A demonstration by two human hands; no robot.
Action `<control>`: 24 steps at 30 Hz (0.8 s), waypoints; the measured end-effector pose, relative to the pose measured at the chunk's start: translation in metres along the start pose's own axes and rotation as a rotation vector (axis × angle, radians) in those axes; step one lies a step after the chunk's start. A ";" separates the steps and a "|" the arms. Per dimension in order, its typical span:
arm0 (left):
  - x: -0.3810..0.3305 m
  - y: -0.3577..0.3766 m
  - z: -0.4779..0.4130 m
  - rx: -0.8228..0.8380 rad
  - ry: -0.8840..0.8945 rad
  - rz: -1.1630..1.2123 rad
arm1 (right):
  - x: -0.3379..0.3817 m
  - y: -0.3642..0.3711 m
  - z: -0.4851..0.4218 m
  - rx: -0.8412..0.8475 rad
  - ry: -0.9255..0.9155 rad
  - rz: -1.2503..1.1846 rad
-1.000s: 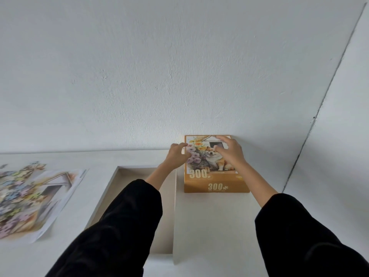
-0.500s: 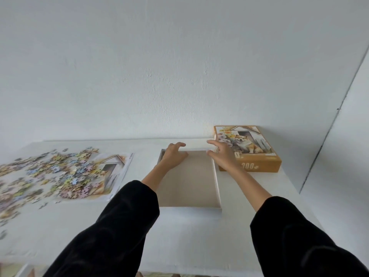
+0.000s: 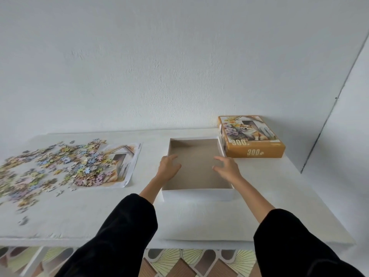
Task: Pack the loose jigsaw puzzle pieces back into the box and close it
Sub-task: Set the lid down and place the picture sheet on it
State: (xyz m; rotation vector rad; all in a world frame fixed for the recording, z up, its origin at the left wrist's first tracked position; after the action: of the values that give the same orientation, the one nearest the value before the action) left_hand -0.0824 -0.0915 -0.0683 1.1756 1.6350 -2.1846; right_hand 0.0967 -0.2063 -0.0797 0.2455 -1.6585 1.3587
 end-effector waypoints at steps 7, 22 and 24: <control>-0.020 -0.012 -0.028 -0.034 0.023 0.098 | 0.017 -0.021 -0.032 -0.054 -0.085 -0.020; -0.058 -0.027 -0.143 -0.076 0.045 0.216 | 0.035 -0.050 -0.145 -0.084 -0.049 0.234; -0.056 -0.023 -0.150 -0.077 0.039 0.220 | 0.030 -0.044 -0.154 -0.049 -0.055 0.247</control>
State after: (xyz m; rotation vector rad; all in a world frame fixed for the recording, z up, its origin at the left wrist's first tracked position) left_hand 0.0149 0.0308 -0.0268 1.3157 1.5089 -1.9592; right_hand 0.1912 -0.0802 -0.0376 0.0499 -1.8117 1.5020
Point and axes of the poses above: each hand's wrist, its own z-axis away from the middle knuckle, its own y-axis out of the palm, x = y × z, the point moved 7 cm from there along -z, towards the middle knuckle, and after that the axes turned 3 degrees about x, right-handed, at the moved point
